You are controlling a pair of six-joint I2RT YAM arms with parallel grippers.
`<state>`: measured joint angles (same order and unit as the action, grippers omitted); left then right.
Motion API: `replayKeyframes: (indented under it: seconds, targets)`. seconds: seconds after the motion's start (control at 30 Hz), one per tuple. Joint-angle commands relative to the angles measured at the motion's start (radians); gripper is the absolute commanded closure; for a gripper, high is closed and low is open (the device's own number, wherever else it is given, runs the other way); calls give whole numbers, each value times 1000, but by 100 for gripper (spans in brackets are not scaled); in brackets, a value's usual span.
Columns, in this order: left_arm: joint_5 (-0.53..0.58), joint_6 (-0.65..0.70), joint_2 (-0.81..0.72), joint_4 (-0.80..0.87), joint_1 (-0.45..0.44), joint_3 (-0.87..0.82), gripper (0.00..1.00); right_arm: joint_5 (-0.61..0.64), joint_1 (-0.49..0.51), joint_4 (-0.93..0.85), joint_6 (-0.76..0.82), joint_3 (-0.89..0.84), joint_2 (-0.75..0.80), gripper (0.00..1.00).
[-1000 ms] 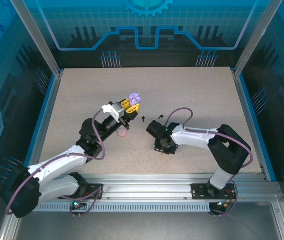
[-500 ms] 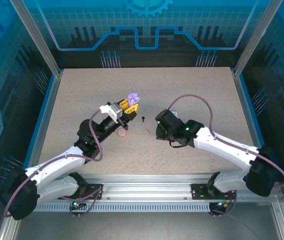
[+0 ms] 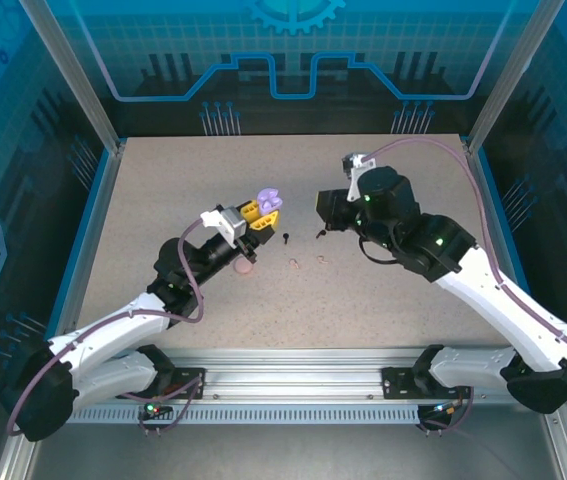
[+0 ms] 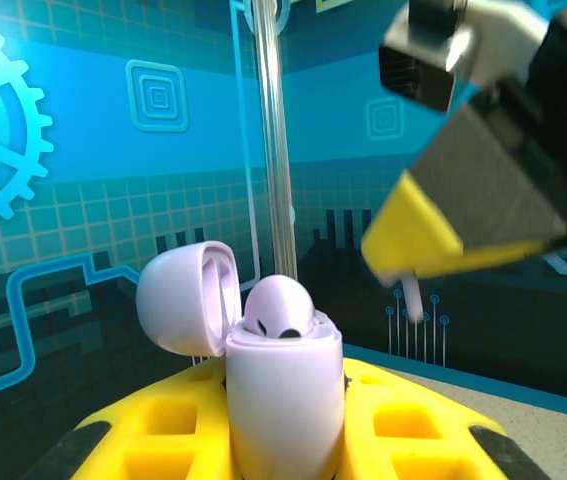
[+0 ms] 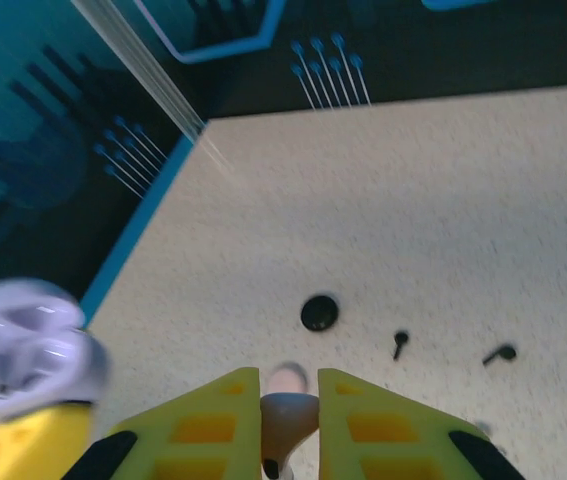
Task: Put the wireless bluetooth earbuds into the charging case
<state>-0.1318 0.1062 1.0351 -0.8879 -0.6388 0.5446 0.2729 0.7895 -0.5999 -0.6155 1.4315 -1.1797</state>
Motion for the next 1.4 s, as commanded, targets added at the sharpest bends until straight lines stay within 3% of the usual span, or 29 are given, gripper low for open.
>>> replayKeyframes:
  seconds: [0.0,0.33,1.37]
  targets:
    - [-35,-12,11,-23,-5,44,100,-53,-12,40,86,75,-2,83]
    - [-45,-31,37,-40,-6,70,100,-187,-2,146,75,129,-73,83]
    - [-46,-40,53,-51,-6,88,100,-213,36,221,58,63,-148,85]
